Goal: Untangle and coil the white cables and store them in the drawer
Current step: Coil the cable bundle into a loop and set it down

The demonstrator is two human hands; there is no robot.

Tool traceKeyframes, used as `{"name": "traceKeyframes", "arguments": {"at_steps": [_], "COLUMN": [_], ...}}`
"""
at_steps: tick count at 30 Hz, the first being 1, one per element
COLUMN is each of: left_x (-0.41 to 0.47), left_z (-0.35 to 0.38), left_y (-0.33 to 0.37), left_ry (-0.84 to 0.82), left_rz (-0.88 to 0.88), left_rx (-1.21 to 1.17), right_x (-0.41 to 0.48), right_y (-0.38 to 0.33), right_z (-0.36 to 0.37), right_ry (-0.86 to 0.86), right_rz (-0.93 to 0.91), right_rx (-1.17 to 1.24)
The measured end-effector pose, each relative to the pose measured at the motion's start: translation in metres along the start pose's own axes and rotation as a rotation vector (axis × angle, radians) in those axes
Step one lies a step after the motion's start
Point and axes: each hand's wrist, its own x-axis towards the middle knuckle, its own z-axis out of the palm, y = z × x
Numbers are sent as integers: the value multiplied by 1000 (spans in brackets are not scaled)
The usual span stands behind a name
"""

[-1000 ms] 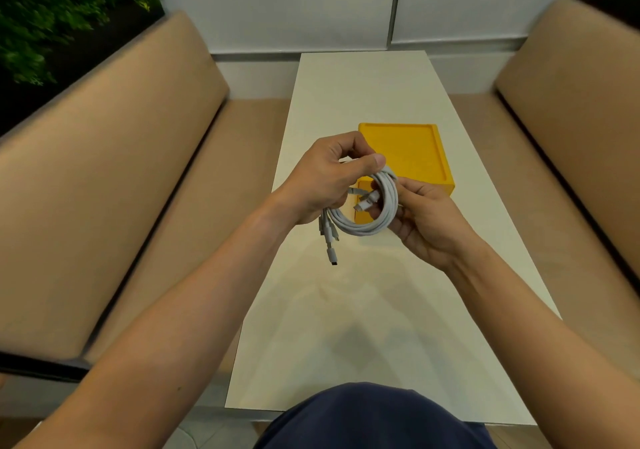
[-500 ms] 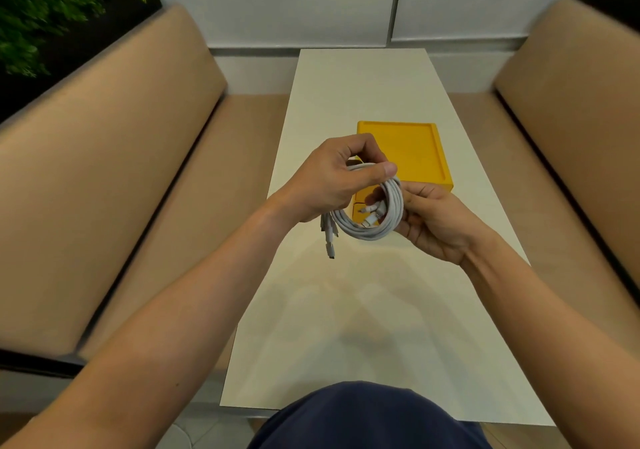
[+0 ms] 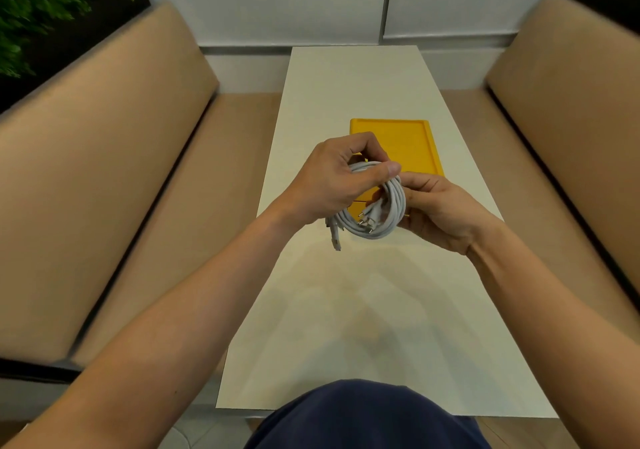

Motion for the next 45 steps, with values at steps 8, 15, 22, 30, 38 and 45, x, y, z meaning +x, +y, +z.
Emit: {"name": "traceKeyframes", "arguments": {"at_steps": [8, 15, 22, 30, 38, 45], "left_x": [-4, -4, -2, -3, 0, 4], "left_z": [3, -5, -2, 0, 21, 23], "left_y": [-1, 1, -13, -21, -22, -28], "left_ry": [-8, -34, -16, 58, 195, 261], "left_rz": [-16, -28, -2, -110, -14, 0], "left_rx": [-8, 48, 278, 251, 318, 343], "right_x": [2, 5, 2, 11, 27, 33], "right_y": [-8, -7, -10, -5, 10, 14], "right_z": [-10, -4, 29, 53, 64, 56], "right_ry": [-157, -168, 88, 221, 490, 637], "right_rz": [57, 65, 119, 132, -59, -120], "right_rx": [-30, 33, -167, -654, -1166, -1341]}}
